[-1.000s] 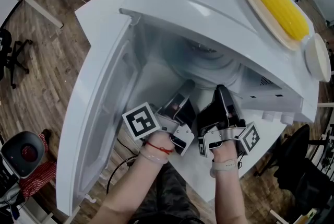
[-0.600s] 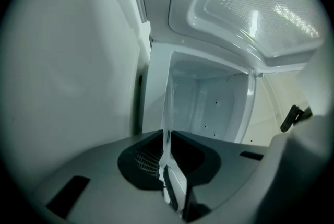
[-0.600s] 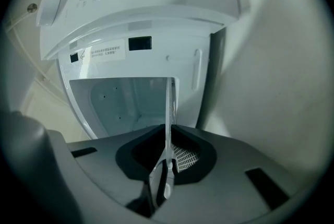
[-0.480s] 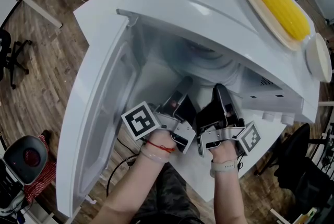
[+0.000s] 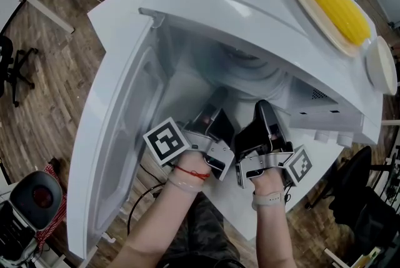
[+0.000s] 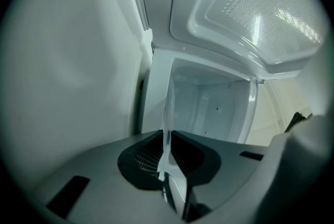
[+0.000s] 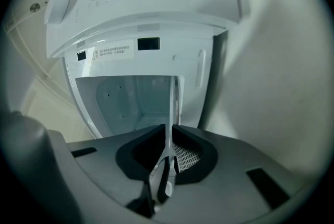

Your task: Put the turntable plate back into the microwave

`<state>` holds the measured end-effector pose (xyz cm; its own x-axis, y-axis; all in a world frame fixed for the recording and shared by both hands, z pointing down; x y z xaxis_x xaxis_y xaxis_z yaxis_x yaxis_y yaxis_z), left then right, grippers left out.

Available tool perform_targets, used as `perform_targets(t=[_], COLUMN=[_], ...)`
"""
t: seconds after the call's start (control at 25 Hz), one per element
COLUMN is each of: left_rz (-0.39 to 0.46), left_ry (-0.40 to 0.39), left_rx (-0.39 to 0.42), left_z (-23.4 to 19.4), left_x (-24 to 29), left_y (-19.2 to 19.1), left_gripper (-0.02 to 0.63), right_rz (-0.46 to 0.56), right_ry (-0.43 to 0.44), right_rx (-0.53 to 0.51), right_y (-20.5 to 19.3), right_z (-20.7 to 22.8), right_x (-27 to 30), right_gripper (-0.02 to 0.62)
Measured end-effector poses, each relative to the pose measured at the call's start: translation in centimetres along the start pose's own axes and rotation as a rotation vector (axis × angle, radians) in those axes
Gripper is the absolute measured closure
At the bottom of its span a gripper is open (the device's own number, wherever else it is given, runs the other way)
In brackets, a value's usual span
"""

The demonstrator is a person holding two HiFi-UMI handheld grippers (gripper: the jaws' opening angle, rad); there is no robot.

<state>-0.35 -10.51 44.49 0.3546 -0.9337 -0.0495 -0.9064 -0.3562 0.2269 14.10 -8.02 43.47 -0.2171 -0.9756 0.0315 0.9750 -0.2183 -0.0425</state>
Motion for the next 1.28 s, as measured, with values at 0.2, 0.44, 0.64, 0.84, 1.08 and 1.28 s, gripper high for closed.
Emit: perform_targets(t=[0.2, 0.44, 0.64, 0.84, 1.08, 1.28], left_rz=[-0.008, -0.016, -0.003, 0.016, 0.032, 0.047], left_ry=[-0.017, -0.030, -0.019, -0.007, 0.020, 0.026], left_rx=[-0.009, 0.001, 0.001, 0.005, 0.014, 0.000], left_z=[0.7, 1.1, 0.8, 0.6, 0.3, 0.0], left_x=[0.3, 1.1, 1.4, 1.3, 0.9, 0.5], left_y=[-0.1, -0.2, -0.2, 0.0, 0.1, 0.3], left_gripper=[0.555, 0.555, 0.555, 0.555, 0.555, 0.555], right_rz=[0.008, 0.020, 0.016, 0.030, 0.025, 0.018], right_ry=[0.001, 0.010, 0.013, 0.006, -0.009, -0.013], right_rx=[-0.035, -0.040, -0.045, -0.049, -0.047, -0.045], right_y=[0.1, 0.5, 0.7, 1.2, 1.2, 0.8], right_z=[-0.7, -1.1, -1.0, -0.9, -0.3, -0.1], right_x=[0.2, 0.7, 0.7, 0.7, 0.8, 1.0], right_gripper=[0.548, 0.552, 0.557, 0.560, 0.560, 0.560])
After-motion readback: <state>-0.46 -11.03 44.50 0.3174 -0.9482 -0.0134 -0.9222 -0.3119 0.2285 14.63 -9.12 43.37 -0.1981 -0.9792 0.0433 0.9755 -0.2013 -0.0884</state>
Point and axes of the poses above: the fingertips, and each gripper's own axes: x forward along the fingers, z to its right, y out of its top, the point moved 4 cm from there along -x, backward along the fingers, and after that the axes turned 9 degrees about z, right-handed, at the moved point
